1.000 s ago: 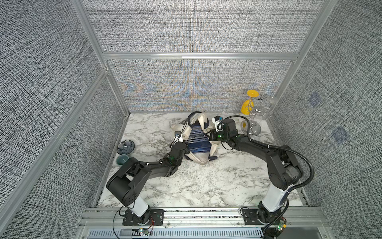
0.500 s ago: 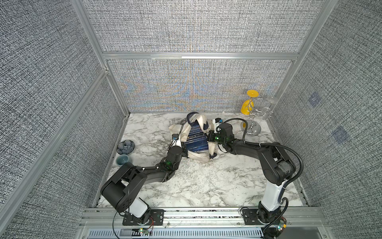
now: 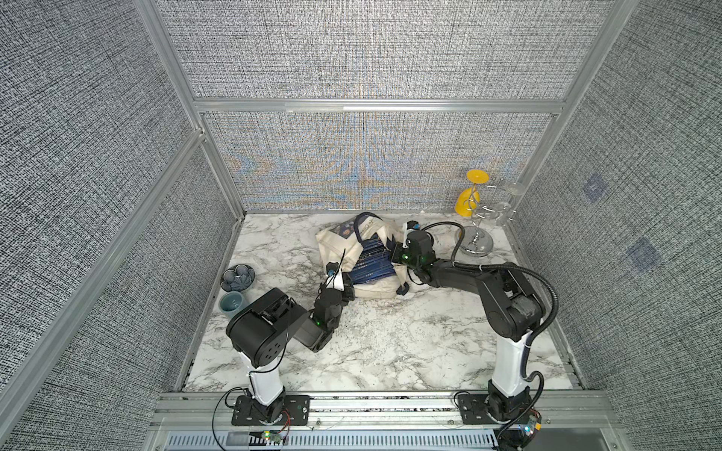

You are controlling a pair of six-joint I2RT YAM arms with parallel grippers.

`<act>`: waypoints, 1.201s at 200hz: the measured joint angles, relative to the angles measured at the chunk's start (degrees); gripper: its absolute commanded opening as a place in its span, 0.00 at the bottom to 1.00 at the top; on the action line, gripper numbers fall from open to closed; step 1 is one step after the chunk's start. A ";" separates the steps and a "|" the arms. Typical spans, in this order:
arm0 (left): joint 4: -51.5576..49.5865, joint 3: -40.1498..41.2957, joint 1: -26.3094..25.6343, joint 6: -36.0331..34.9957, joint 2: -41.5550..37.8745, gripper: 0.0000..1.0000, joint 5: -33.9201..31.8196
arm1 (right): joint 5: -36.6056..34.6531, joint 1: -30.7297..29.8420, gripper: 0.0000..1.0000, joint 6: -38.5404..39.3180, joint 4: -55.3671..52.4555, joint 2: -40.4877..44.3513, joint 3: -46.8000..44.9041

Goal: Take out the books from the canvas bag
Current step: Adjust the canvas bag at the center of the board, then pick up the book from the canvas bag.

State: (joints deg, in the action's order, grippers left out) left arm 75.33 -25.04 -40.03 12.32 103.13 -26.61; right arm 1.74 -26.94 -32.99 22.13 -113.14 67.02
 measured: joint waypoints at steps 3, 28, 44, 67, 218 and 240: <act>-0.13 -0.02 -0.02 -0.15 -0.02 0.00 -0.11 | -0.20 -0.04 0.06 0.00 0.02 0.35 -0.42; -2.27 -0.61 0.00 -1.92 -0.83 0.00 -0.66 | -2.75 -0.83 0.43 0.90 -2.89 5.25 -3.80; -3.45 -0.87 0.00 -3.54 -1.75 0.00 -0.39 | -4.28 -1.42 0.56 1.73 -5.09 8.81 -5.09; -3.52 -0.52 0.04 -4.83 -3.02 0.00 -0.46 | -5.97 -1.42 0.68 2.08 -7.23 13.90 -8.20; -1.84 2.69 -1.33 -6.75 -3.85 0.00 2.34 | -2.84 -14.53 0.71 -20.22 -2.89 20.17 -18.29; -5.05 1.09 -1.42 -6.78 -5.16 0.00 2.34 | -4.09 -16.17 0.68 -22.29 -1.25 19.26 -18.40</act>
State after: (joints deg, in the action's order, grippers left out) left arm 70.28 -23.94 -41.45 5.54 97.97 -24.27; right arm -2.35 -43.11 -55.29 20.88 -93.89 48.62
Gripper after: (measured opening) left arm 0.075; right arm 0.697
